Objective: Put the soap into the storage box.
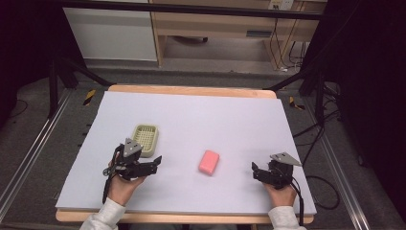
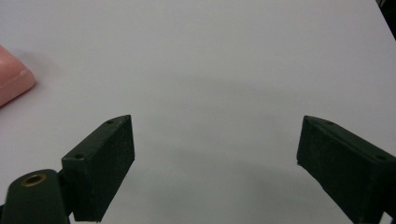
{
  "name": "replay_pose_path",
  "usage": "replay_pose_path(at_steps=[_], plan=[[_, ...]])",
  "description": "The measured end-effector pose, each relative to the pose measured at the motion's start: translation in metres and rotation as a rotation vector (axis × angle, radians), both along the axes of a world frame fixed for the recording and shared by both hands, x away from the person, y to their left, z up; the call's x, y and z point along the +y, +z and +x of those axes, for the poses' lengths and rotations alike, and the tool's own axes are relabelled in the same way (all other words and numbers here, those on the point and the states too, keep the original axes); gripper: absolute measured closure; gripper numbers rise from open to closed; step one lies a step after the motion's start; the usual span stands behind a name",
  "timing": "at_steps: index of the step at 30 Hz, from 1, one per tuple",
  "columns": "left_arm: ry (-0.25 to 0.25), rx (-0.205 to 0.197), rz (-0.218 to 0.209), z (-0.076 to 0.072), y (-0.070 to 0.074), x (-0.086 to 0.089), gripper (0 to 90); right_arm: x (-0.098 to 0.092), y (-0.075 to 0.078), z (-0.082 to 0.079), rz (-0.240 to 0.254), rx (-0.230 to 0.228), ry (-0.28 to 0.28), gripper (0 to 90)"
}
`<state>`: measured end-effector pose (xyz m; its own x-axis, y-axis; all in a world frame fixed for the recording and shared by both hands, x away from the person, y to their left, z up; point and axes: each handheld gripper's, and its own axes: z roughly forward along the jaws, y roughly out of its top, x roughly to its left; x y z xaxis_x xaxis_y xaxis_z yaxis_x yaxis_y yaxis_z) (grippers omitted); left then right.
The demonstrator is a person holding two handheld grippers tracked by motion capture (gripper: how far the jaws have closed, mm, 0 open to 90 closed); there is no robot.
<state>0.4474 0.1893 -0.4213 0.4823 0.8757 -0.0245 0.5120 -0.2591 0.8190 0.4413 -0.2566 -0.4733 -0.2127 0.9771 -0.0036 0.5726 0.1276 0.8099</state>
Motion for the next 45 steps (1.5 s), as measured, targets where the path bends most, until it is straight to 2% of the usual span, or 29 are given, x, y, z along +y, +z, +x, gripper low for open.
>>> replay_pose_path(at_steps=[10,21,31,33,45], plan=[[-0.017,0.001,-0.019,0.007,0.006,-0.016,17.8,0.001,0.0,0.0,-0.001,0.005,-0.001,11.6],[-0.044,0.002,-0.01,0.011,0.01,-0.033,17.7,0.001,0.0,0.001,-0.007,0.006,0.004,11.5],[-0.069,0.001,-0.024,0.015,0.015,-0.049,17.6,0.001,0.0,0.001,-0.006,0.004,0.004,11.5],[-0.078,0.003,-0.011,0.016,0.016,-0.053,17.5,0.001,0.0,0.001,-0.008,0.0,0.005,11.6],[-0.115,0.002,0.0,0.019,0.018,-0.075,17.5,0.002,0.001,0.001,-0.007,-0.002,0.003,11.5]])
